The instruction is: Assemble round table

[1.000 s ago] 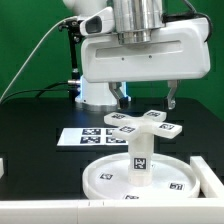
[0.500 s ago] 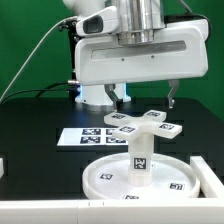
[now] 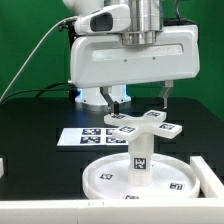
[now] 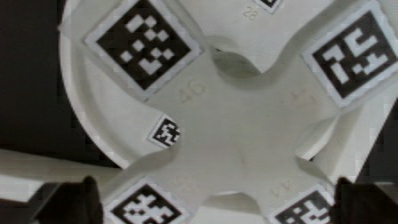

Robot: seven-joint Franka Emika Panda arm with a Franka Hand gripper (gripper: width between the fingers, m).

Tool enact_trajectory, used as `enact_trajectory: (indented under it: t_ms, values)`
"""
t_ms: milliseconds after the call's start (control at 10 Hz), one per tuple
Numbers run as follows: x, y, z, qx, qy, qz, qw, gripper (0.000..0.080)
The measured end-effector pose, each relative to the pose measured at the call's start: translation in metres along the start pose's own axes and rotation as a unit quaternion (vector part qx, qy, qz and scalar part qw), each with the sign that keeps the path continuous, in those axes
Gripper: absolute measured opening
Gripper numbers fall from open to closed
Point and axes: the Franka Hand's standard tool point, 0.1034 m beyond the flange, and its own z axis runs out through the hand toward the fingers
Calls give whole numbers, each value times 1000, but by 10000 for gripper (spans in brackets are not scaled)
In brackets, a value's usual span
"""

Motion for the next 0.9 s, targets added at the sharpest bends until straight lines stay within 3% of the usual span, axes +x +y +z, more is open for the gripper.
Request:
enact_trajectory:
  t_ms: [900]
  values:
    - [-7, -4, 26, -9, -12, 50, 999, 649]
